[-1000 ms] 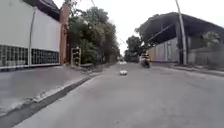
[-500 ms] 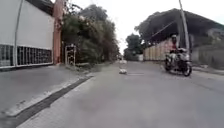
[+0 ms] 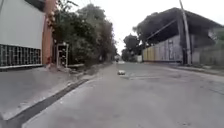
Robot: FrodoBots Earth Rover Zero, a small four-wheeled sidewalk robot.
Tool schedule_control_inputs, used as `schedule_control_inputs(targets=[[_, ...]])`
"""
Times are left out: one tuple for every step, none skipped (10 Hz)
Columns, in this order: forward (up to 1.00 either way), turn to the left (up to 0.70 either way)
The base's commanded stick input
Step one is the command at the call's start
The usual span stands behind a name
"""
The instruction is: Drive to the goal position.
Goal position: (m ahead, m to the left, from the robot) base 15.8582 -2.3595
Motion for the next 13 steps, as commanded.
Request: schedule_control_inputs(targets=[[1.00, 0.00], [1.00, 0.00], [1.00, 0.00], [1.00, 0.00], [1.00, 0.00], [1.00, 0.00], [1.00, 0.00], [1.00, 0.00], [1.00, 0.00], [1.00, 0.00], [1.00, 0.00], [1.00, 0.00], [1.00, 0.00]])
